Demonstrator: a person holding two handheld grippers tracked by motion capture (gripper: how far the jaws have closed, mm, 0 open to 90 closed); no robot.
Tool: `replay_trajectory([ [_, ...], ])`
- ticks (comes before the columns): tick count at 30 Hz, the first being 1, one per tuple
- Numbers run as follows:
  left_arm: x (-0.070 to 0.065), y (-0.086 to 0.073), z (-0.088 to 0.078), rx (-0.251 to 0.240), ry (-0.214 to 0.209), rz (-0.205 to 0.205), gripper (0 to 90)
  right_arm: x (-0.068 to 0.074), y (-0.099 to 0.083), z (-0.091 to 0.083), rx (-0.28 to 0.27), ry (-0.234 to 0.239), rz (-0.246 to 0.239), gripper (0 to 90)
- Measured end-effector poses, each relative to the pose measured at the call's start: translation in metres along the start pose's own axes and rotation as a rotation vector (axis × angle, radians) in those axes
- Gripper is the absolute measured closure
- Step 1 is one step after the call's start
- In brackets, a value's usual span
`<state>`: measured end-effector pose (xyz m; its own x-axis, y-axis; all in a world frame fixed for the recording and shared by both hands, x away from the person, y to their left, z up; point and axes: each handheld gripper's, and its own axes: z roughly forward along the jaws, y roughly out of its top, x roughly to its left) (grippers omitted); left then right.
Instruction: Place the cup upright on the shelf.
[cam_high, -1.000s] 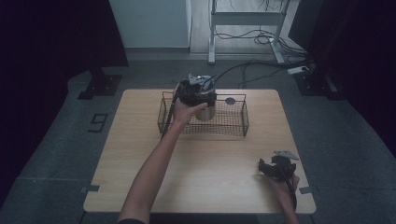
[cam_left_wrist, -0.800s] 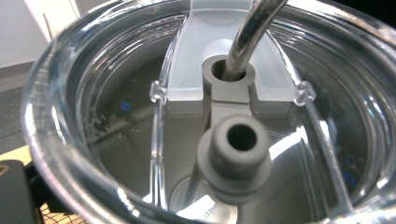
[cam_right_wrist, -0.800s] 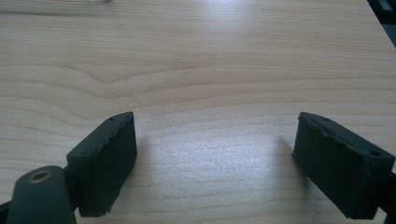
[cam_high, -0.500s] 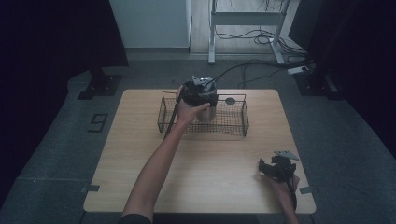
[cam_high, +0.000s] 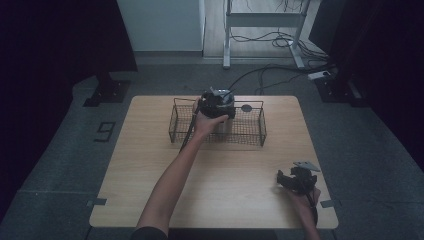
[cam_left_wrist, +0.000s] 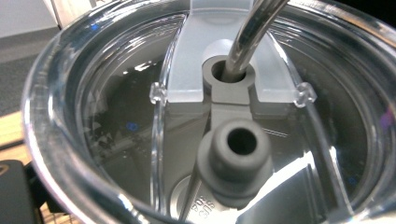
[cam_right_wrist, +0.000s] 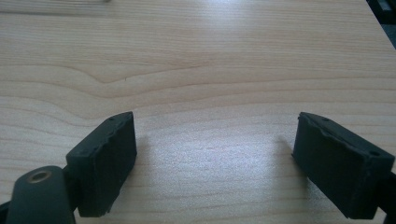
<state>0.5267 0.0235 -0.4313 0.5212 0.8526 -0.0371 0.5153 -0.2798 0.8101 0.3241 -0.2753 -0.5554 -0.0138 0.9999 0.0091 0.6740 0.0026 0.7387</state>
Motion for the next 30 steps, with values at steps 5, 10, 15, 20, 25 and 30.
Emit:
replay_trajectory([
  [5,0.000,-0.008,0.009,0.021,0.012,-0.030,3.9,0.000,0.000,0.000,-0.001,0.001,-0.001,13.1],
  [10,0.001,-0.015,0.016,0.040,0.015,-0.039,3.9,0.000,0.000,0.000,0.000,0.000,0.000,13.1],
  [15,-0.001,-0.018,0.016,0.027,0.003,-0.042,3.9,0.000,0.000,0.000,0.000,0.000,0.000,13.1],
  [20,-0.004,-0.023,0.014,0.018,0.006,-0.023,3.8,0.000,0.000,0.000,0.000,0.000,0.001,13.2],
  [25,-0.004,-0.027,0.012,0.003,0.001,-0.007,3.8,0.000,0.000,0.000,0.000,0.000,0.001,13.1],
  [30,-0.005,-0.028,0.012,0.006,-0.006,-0.005,3.4,0.000,0.000,0.000,-0.001,0.000,0.000,13.1],
])
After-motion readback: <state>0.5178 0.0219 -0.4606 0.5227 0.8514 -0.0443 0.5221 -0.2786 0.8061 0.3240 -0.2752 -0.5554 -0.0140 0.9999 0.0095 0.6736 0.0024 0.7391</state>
